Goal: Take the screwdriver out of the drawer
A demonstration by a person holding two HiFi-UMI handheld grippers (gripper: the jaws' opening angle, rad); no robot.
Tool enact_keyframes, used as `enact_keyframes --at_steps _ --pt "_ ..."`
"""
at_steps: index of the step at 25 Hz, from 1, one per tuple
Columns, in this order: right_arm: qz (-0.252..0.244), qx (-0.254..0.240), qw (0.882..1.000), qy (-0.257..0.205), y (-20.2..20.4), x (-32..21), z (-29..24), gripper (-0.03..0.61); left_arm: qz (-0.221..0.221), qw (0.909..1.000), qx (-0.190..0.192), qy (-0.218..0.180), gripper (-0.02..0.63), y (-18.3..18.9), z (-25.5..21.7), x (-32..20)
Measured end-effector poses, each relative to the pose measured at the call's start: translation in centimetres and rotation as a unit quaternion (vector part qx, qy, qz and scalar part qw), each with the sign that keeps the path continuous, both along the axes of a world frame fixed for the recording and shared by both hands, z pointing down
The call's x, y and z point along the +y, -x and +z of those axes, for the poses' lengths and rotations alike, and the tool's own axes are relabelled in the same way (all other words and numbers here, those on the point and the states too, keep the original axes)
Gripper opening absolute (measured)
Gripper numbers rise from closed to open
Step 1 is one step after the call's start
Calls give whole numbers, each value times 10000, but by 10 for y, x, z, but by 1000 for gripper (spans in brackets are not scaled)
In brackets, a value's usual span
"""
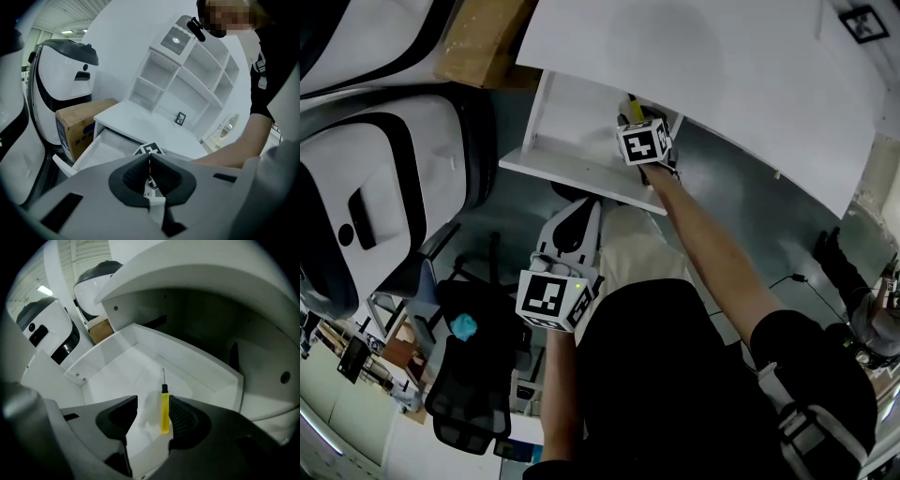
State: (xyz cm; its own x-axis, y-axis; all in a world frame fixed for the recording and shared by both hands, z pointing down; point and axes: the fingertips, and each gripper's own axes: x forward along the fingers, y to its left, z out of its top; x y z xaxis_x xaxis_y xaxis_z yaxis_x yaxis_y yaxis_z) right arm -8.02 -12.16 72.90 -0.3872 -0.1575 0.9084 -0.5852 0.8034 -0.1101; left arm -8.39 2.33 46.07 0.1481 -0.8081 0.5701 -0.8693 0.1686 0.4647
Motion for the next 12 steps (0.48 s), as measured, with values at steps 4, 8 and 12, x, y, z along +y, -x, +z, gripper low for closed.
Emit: enact_keyframes --at_steps 4,8,12 --pt "-8 190 9998 -53 3 -6 15 207 -128 9999 36 25 25 5 3 5" --pt "-143 208 9997 -12 11 -8 28 206 -150 9999 60 58 25 5 8 4" --pt "-96 323 9994 -39 12 -13 39 206 -222 9997 103 84 25 7 12 5"
